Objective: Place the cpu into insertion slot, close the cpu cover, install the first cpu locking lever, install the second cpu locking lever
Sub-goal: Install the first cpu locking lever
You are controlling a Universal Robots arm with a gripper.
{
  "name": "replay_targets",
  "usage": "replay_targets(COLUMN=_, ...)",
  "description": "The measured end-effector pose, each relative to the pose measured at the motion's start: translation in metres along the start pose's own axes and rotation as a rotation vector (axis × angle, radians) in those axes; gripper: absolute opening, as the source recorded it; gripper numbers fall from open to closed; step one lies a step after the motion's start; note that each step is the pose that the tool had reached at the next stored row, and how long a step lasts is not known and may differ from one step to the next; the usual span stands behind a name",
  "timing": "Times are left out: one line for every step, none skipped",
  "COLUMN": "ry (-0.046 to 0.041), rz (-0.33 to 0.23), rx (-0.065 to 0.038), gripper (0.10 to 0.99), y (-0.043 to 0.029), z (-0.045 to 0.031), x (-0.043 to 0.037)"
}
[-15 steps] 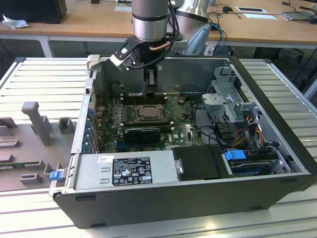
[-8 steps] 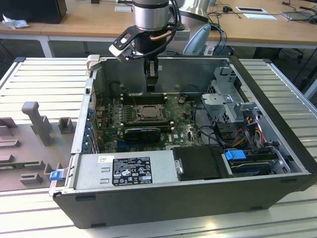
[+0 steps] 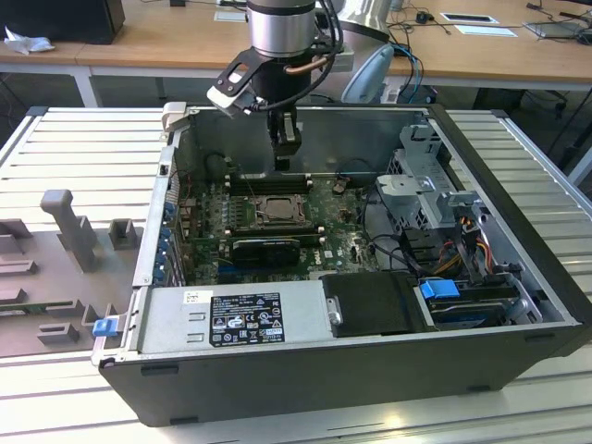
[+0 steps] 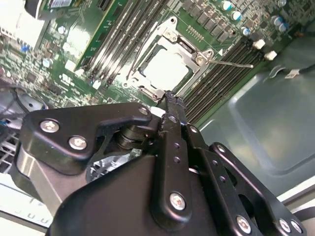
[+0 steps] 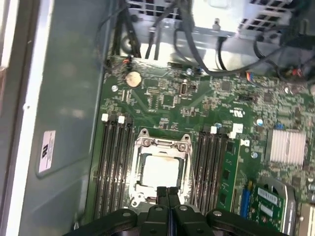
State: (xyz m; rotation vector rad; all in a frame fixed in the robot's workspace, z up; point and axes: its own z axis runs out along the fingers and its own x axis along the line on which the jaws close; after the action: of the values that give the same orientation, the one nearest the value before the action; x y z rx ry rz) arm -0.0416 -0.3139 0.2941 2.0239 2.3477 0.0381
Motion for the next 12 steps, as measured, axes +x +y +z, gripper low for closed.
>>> replay_targets(ry=0.0013, rz=-0.026, rx=0.000, gripper=0.106, y=0.0000, z=0.0000, x=0.0000)
replay_targets(ry=0.0020, rz=-0.042, rx=-0.001, gripper=0.106, y=-0.0001, z=0.0000, x=0.0000)
replay_targets(ry=0.0024, rz=-0.049, rx=-0.001, gripper=0.106, y=-0.0001, z=0.0001, x=0.0000)
replay_targets(ry=0.0026, rz=-0.054, rx=-0.001, gripper=0.106, y=-0.0001, z=0.0001, x=0.0000)
replay_targets(ry=0.0029, rz=-0.062, rx=-0.001, gripper=0.106, y=-0.0002, z=0.0001, x=0.0000)
replay_targets(ry=0.0031, rz=-0.067, rx=-0.001, gripper=0.106, y=-0.0002, z=0.0000, x=0.0000)
replay_targets(ry=0.0034, rz=-0.072, rx=-0.001, gripper=0.106, y=-0.0002, z=0.0001, x=0.0000)
replay_targets(ry=0.0036, rz=-0.078, rx=-0.001, gripper=0.106, y=-0.0002, z=0.0001, x=0.0000)
replay_targets(ry=0.0041, rz=-0.090, rx=-0.001, gripper=0.106, y=-0.0002, z=0.0000, x=0.0000)
replay_targets(ry=0.0045, rz=-0.097, rx=-0.002, gripper=0.106, y=-0.0002, z=0.0001, x=0.0000)
replay_targets(ry=0.0050, rz=-0.108, rx=-0.002, gripper=0.106, y=-0.0002, z=0.0001, x=0.0000)
replay_targets(ry=0.0055, rz=-0.119, rx=-0.002, gripper=0.106, y=-0.0002, z=0.0000, x=0.0000)
